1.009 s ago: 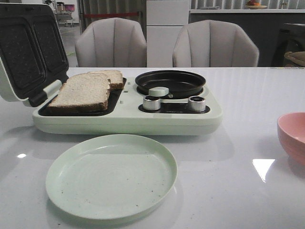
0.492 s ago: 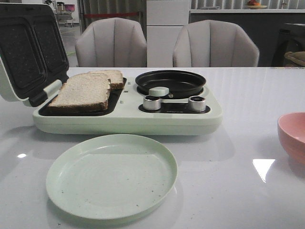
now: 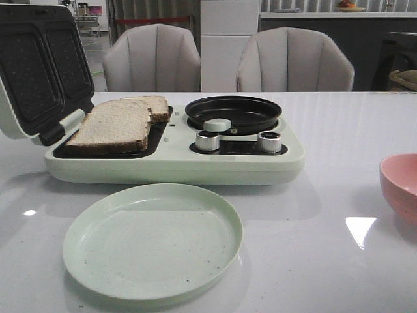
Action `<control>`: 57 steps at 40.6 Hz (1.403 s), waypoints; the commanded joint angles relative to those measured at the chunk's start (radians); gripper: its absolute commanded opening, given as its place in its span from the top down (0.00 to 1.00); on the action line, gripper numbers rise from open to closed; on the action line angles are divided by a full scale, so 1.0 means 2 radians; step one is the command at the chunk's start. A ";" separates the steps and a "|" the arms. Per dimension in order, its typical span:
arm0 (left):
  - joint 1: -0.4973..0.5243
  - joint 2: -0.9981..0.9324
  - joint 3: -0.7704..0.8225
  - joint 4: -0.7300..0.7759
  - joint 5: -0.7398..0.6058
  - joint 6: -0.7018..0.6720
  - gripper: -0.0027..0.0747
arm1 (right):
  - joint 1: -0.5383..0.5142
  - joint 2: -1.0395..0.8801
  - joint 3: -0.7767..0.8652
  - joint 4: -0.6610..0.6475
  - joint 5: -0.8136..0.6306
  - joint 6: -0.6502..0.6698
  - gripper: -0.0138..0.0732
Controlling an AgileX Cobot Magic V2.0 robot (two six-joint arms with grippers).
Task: Make breakfast with bread and shrimp
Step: 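Push the press lid down over the bread with the left gripper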
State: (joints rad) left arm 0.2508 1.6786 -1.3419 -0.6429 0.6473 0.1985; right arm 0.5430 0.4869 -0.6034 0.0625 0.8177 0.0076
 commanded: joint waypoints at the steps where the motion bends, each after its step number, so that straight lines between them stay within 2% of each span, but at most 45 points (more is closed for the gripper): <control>1: -0.022 -0.019 -0.029 -0.022 -0.022 0.002 0.84 | -0.002 0.001 -0.014 -0.002 -0.034 -0.001 0.21; 5: -0.041 -0.019 -0.037 -0.022 -0.019 0.002 0.83 | -0.002 0.001 -0.014 -0.002 -0.034 -0.001 0.21; 10: -0.061 -0.019 -0.055 -0.022 0.021 0.003 0.83 | -0.002 0.001 -0.014 -0.002 -0.034 -0.001 0.21; 17: -0.094 -0.025 -0.061 -0.022 0.049 0.054 0.84 | -0.002 0.001 -0.014 -0.002 -0.034 -0.001 0.21; 26: -0.154 -0.034 -0.050 0.007 0.080 0.054 0.84 | -0.002 0.001 -0.014 -0.002 -0.034 -0.001 0.21; 36: -0.258 -0.100 0.050 0.043 -0.002 0.054 0.84 | -0.002 0.001 -0.014 -0.002 -0.034 -0.001 0.21; 48: -0.416 -0.199 0.182 0.082 -0.085 0.054 0.84 | -0.002 0.001 -0.014 -0.002 -0.034 -0.001 0.21; 57: -0.527 -0.291 0.266 0.087 -0.119 0.054 0.83 | -0.002 0.001 -0.014 -0.002 -0.034 -0.001 0.21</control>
State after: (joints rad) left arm -0.7328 1.1870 -0.8252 -0.4577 0.4901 0.3032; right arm 0.5430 0.4869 -0.6034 0.0625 0.8177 0.0076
